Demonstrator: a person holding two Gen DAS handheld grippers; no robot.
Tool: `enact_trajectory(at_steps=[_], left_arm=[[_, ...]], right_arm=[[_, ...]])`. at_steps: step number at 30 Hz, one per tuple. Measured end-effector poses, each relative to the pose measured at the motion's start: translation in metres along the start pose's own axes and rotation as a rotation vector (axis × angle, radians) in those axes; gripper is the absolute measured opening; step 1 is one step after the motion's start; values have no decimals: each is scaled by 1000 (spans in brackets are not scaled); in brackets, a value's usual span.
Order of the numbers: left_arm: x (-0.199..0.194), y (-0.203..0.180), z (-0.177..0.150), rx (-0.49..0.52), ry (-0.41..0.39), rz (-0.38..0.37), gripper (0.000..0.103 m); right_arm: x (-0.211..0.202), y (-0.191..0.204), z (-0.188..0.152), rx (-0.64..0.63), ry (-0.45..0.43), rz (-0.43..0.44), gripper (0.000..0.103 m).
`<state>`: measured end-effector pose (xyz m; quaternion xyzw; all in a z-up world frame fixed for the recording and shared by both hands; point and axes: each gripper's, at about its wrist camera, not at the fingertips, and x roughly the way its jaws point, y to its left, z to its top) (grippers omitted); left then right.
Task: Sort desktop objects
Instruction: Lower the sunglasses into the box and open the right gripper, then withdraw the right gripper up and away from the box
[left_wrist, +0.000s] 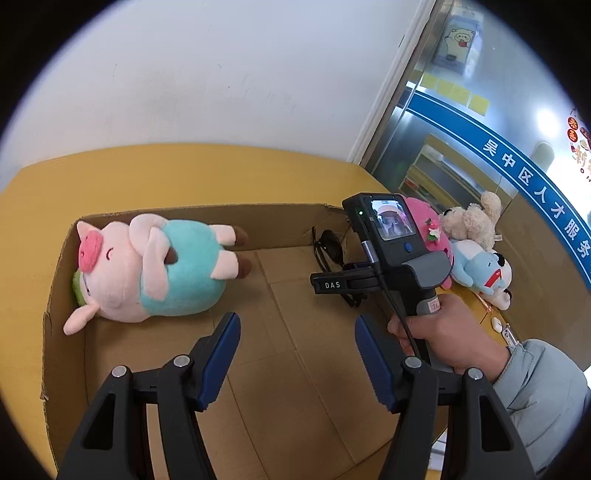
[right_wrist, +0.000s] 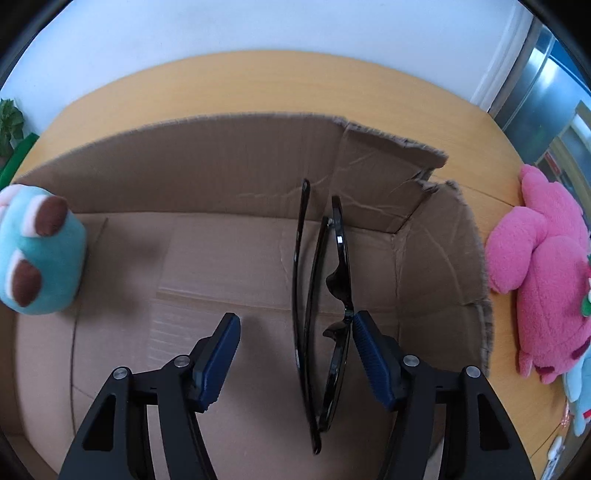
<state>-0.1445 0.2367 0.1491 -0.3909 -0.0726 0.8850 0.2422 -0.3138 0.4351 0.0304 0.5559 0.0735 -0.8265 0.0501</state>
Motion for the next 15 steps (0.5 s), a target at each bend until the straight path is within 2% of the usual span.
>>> enact_trajectory(at_steps=[3, 4, 5, 6, 15], left_arm=[[2, 5, -5, -12, 5, -10, 64], [2, 7, -7, -16, 5, -12, 64], [2, 9, -8, -20, 5, -12, 64], [2, 11, -9, -24, 6, -13, 64], [-1, 18, -17, -29, 12, -17, 64]], right_arm=[[5, -6, -1, 24, -5, 16, 57], [5, -9, -2, 40, -13, 18, 51], [4, -11, -2, 50, -19, 7, 33], [4, -12, -2, 56, -21, 0, 30], [0, -6, -6, 51, -39, -47, 29]])
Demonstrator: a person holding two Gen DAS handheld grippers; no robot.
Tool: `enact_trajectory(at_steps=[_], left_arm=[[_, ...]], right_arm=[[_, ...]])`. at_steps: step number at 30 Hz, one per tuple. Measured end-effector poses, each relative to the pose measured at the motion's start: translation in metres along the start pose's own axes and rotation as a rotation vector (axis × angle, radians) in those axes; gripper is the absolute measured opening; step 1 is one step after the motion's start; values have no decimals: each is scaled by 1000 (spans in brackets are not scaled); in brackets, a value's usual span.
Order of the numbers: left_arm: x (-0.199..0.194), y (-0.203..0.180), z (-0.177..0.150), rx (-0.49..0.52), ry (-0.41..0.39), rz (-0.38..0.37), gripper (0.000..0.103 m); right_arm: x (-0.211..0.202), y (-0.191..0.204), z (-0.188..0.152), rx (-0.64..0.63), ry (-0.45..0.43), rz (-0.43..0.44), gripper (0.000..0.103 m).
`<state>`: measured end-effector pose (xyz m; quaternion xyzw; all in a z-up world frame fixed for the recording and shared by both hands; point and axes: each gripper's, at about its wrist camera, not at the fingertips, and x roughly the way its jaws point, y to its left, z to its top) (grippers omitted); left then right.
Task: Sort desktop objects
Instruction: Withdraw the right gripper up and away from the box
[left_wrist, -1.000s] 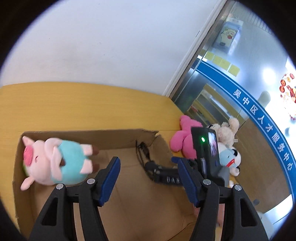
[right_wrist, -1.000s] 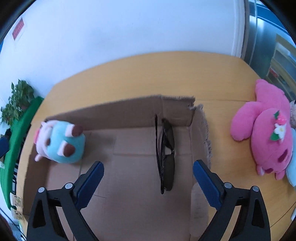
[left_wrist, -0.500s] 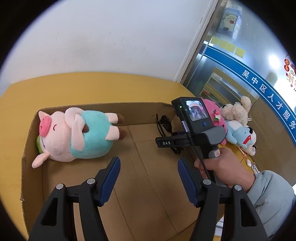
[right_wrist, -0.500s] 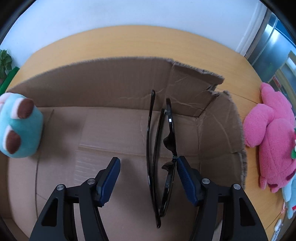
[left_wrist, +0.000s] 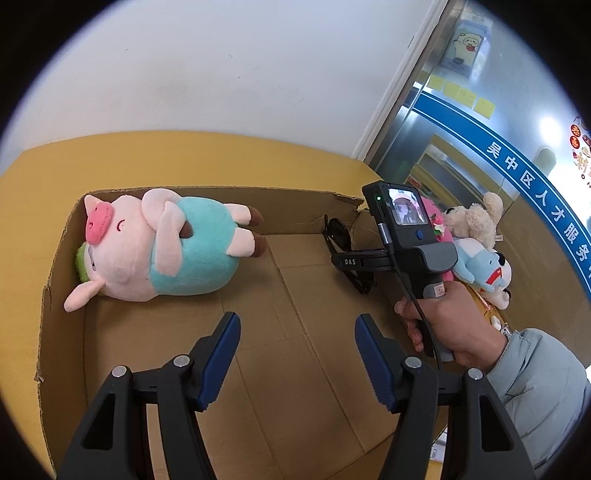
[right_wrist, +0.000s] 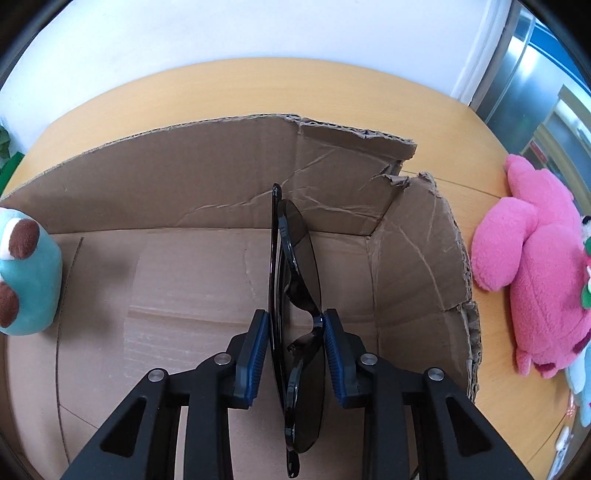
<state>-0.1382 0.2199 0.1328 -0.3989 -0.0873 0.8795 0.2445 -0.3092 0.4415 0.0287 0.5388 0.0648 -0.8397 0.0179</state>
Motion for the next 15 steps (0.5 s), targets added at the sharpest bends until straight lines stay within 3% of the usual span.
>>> enact_trajectory(at_steps=[2, 6, 8, 12, 15], left_arm=[[-4, 0, -1, 3, -7, 9, 64], [-13, -1, -2, -1, -20, 19, 64], [-20, -1, -3, 1, -30, 30, 64], [-44, -6, -7, 21, -81, 63, 64], [-65, -13, -13, 52, -118, 132, 64]], right_arm=[[-2, 4, 0, -16, 2, -20, 35], [-15, 9, -6, -41, -29, -12, 66], [-36, 15, -8, -74, -83, -59, 85], [-86, 23, -23, -115, -194, -41, 88], [-144, 23, -56, -120, -294, 49, 96]])
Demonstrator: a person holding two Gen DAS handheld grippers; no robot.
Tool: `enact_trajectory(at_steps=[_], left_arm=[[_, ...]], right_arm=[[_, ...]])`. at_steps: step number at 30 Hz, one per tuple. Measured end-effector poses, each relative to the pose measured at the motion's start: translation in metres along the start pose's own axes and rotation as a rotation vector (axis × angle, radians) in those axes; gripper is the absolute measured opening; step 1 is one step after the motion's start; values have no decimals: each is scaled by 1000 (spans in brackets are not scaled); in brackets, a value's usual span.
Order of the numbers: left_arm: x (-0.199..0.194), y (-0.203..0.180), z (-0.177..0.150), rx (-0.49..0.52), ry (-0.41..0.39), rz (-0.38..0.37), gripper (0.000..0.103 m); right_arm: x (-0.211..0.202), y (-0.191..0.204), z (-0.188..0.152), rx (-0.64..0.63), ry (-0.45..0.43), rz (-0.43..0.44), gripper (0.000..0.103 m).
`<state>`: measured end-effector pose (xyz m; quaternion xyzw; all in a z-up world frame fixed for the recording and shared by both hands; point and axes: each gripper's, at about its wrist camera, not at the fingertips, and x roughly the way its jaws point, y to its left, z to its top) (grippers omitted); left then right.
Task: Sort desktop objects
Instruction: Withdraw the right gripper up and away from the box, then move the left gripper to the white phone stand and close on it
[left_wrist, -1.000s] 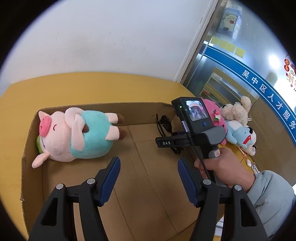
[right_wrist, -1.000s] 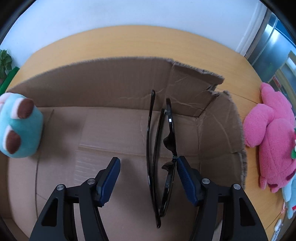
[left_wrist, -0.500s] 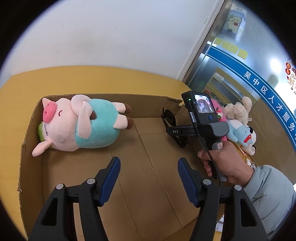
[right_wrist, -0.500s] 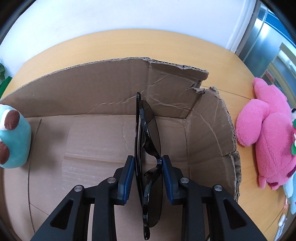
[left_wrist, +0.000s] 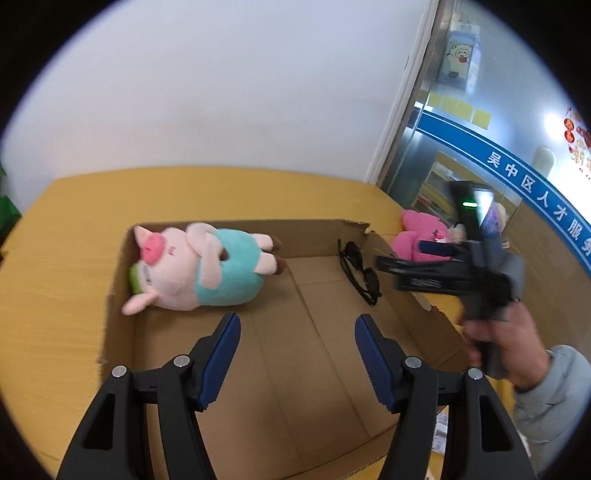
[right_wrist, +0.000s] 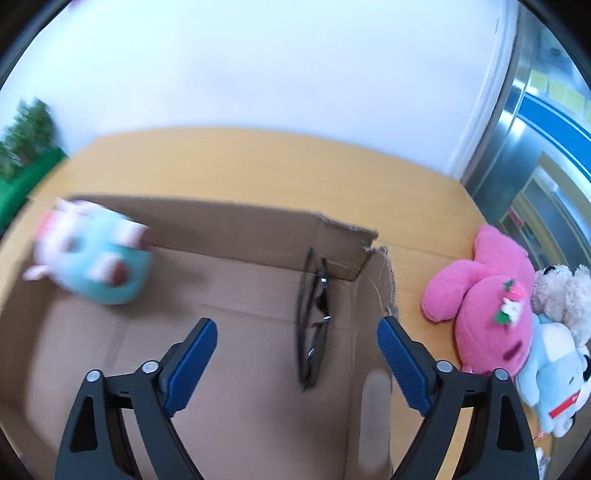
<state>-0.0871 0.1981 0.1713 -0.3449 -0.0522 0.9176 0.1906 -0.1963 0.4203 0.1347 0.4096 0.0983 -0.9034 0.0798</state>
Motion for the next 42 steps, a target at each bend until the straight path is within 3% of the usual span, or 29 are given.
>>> enact_trajectory(at_steps=[2, 5, 6, 11, 15, 25, 32, 37, 42], left_arm=[[-19, -7, -5, 33, -33, 80, 64], [-45, -17, -17, 54, -87, 179, 82], [-54, -21, -22, 55, -112, 199, 82], [-81, -41, -49, 34, -148, 210, 82], [-96, -57, -75, 3, -197, 201, 82], [-92, -94, -136, 51, -125, 141, 82], [-97, -98, -153, 30, -127, 136, 82], [-92, -89, -168, 9, -80, 124, 82], [-86, -82, -183, 9, -37, 144, 82]], right_arm=[[-39, 3, -14, -20, -67, 29, 103], [-99, 1, -46, -59, -187, 78, 103], [-113, 7, -56, -65, -211, 88, 103], [-182, 32, -127, -106, -333, 85, 103], [-204, 49, -168, -85, -347, 83, 103], [-212, 58, -234, -23, -311, 37, 103], [-206, 50, -252, -5, -280, 75, 103], [-202, 49, -263, 0, -266, 76, 103], [-186, 46, -272, 27, -215, 137, 103]])
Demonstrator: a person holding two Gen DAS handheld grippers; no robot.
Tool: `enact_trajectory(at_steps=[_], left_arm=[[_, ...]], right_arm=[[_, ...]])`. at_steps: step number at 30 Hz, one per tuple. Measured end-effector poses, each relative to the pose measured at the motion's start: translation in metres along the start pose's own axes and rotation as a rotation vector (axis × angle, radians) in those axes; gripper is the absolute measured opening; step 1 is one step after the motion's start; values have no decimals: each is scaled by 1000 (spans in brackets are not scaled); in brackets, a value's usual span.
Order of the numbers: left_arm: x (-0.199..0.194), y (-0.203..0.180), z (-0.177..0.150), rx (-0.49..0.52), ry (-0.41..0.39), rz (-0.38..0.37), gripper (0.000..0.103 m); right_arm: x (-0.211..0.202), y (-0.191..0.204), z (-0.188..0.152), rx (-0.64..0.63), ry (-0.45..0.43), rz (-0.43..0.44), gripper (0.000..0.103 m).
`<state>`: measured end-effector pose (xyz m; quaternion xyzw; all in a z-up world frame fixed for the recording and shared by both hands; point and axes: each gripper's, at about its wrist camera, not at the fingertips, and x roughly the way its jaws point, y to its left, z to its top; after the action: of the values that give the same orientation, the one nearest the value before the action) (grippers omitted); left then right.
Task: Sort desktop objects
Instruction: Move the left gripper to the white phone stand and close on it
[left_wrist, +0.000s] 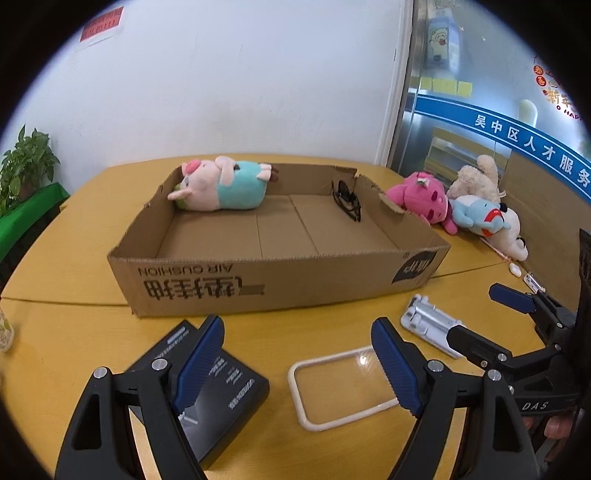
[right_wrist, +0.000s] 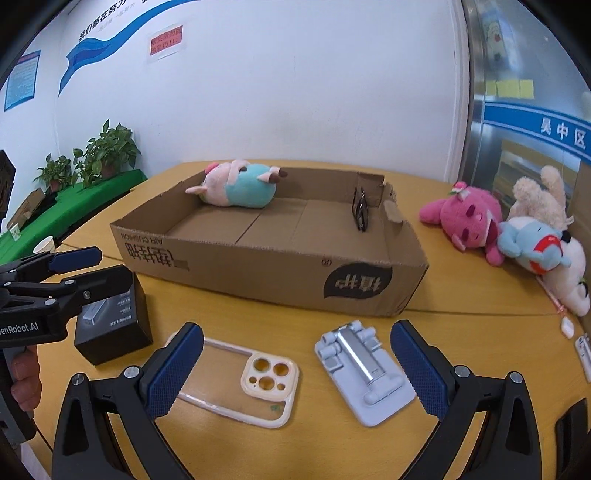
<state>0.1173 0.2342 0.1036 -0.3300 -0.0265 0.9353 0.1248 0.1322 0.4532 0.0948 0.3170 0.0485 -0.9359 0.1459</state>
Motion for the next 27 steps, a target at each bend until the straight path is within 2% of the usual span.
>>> enact_trajectory(at_steps=[9, 13, 17, 19, 20, 23, 27], left_arm=[[7, 18, -28, -22, 83, -25, 81], [8, 29, -34, -70, 107, -60, 81], [9, 29, -36, -94, 111, -73, 81], [10, 27, -36, -97, 114, -82, 81], [11, 25, -37, -98, 116, -86, 81], [15, 18, -39, -96, 130, -102, 81], [26, 5, -39, -89, 173, -152, 81]], right_arm=[[27, -38, -45, 167, 178, 56, 103], [32, -50, -44, 134, 185, 34, 103], [46, -62, -32, 26, 175, -25, 102], [61, -63, -31, -18, 223, 5, 91], [72, -63, -34, -39, 271, 18, 74], [80, -62, -39, -52, 313, -41, 71], [65, -53, -48, -10, 333, 2, 65]])
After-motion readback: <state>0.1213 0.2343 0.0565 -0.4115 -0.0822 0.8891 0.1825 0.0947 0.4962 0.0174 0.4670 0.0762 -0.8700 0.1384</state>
